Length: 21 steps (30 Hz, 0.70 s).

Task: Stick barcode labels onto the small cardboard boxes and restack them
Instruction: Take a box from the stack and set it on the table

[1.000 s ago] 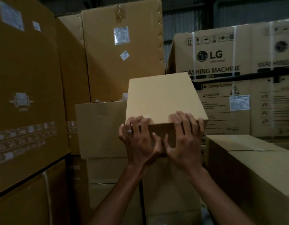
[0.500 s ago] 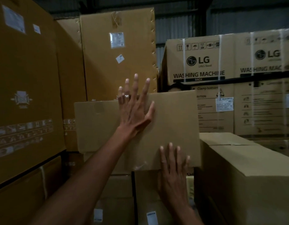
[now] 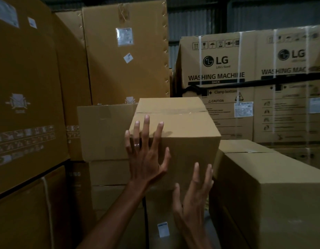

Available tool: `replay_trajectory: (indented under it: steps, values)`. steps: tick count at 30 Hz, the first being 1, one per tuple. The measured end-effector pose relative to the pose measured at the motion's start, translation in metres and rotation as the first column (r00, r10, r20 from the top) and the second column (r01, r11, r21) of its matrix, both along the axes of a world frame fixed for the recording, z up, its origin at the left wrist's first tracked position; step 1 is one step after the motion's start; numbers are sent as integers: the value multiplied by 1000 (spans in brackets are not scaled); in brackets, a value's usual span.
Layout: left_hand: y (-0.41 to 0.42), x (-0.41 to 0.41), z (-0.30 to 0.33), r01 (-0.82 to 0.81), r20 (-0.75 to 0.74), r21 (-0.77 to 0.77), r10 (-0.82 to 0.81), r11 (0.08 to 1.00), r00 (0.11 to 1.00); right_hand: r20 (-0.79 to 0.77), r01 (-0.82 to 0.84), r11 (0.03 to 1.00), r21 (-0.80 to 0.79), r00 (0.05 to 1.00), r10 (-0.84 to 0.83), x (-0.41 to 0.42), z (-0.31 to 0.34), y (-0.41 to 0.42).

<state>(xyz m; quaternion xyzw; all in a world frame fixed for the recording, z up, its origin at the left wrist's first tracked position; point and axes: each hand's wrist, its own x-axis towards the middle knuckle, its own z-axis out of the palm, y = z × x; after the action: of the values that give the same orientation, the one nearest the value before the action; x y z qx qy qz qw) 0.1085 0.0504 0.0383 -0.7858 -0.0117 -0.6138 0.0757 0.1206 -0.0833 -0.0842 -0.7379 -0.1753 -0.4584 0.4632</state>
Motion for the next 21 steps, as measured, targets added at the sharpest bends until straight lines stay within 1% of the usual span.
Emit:
replay_trajectory:
  steps: [1,3,4,5,7,9,11,14,17,19,21]
  values:
    - [-3,-4,-9,10,10,4,-10,1000,1000,100,4,1000,-7,995,-3,-9,11,-5]
    - [-8,-12,-30,13,17,19,-13,1000,1000,297,44,998,-35,954,-32,-23,36,-16]
    - [-10,-17,-42,5,15,20,-5,1000,1000,355,73,996,-45,933,-53,-27,48,-22]
    - [-13,-21,-53,0,10,17,-1,1000,1000,375,97,994,-54,924,-70,-29,58,-26]
    - [-17,-30,-77,6,-11,9,-5,1000,1000,345,133,986,-100,934,-91,-24,69,-33]
    - [-21,-37,-103,24,-53,-14,-25,1000,998,296,168,963,-213,950,-100,-20,62,-37]
    - [-26,-40,-127,43,-89,-69,-49,997,995,252,150,934,-325,965,-67,-18,44,-38]
    - [-30,-43,-155,32,-117,-115,-45,993,992,222,135,886,-443,974,-37,-15,9,-40]
    - [-31,-47,-180,15,-173,-145,-41,989,984,173,118,843,-525,984,-30,-10,-19,-44]
    - [-34,-51,-198,7,-215,-164,-43,986,976,121,104,828,-550,992,-45,-8,-37,-43]
    - [-36,-53,-214,11,-236,-150,-47,989,971,89,100,825,-557,994,-60,-5,-54,-42]
